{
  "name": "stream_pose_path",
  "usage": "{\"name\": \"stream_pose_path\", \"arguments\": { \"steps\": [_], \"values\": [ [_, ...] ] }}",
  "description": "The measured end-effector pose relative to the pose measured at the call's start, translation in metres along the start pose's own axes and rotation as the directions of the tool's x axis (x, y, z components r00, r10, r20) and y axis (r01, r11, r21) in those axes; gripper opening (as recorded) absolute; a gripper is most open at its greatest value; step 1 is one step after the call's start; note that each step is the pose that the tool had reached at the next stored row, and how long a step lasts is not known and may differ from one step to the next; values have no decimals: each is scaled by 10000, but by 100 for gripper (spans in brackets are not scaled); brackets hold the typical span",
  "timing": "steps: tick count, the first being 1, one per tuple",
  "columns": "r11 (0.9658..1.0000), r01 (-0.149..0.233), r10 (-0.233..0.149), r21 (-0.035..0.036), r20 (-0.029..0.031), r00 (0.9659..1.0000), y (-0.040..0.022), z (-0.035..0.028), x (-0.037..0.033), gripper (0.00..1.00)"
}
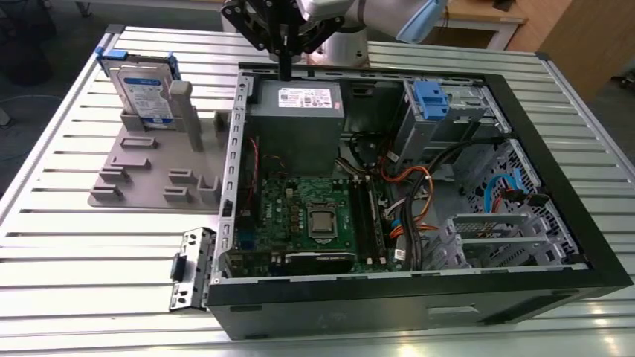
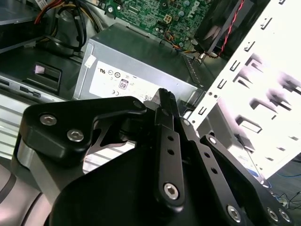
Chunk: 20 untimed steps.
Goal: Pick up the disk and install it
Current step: 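Reach for the disk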
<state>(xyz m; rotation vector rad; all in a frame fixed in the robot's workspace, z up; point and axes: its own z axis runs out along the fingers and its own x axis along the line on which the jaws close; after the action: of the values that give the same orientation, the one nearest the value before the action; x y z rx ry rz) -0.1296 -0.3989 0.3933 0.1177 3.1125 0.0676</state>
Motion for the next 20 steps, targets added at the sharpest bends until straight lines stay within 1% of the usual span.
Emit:
{"name": "stream_pose_path", "arguments": {
  "steps": [20],
  "values": [
    [10000, -2, 2, 0, 0, 10000, -5, -2, 64, 10]
  ]
}}
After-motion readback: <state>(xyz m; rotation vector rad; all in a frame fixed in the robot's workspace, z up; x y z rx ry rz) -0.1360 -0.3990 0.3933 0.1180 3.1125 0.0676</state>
